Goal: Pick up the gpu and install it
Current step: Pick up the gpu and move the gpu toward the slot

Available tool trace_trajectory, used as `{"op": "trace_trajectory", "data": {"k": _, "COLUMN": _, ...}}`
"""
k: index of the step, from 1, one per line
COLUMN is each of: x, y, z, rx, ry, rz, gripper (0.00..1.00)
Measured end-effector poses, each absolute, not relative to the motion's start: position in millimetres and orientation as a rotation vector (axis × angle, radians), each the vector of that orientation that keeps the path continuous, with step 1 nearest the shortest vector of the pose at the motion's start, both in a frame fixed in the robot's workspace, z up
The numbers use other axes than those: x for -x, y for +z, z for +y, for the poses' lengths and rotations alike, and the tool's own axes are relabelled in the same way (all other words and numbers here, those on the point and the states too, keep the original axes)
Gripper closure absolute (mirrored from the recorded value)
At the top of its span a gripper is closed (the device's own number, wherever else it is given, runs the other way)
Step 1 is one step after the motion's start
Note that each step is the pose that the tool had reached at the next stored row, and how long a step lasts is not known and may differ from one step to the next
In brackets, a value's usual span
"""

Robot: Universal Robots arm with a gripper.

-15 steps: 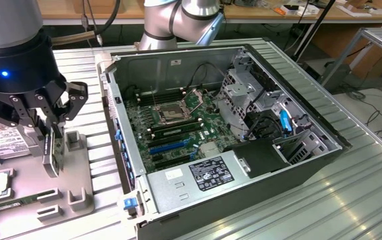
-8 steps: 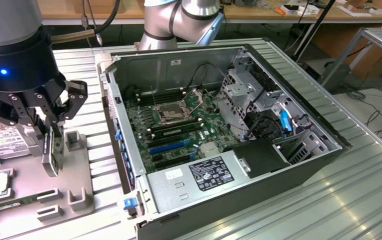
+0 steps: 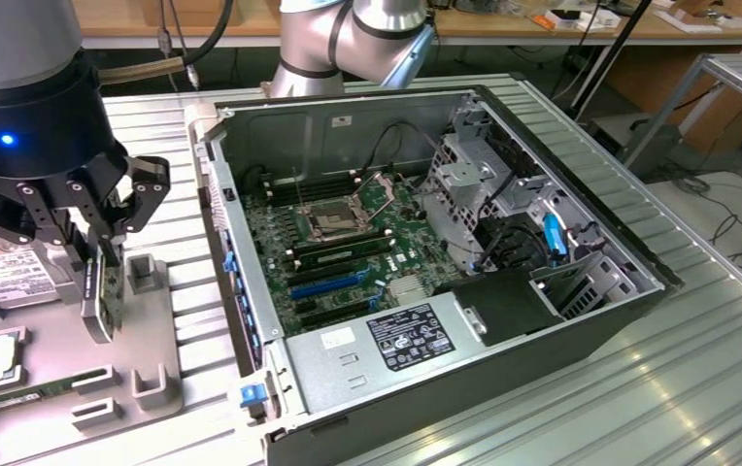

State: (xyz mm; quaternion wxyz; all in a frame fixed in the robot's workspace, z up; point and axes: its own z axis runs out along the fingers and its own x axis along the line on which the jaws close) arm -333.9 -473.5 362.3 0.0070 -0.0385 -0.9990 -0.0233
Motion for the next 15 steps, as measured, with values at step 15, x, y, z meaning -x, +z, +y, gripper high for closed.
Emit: {"op": "trace_trajectory", "data": {"k": 15, "x": 333.7, "y": 430.9, "z": -473.5, "rx": 0.12, "ry": -0.073, "rz": -3.121, "gripper": 0.73}}
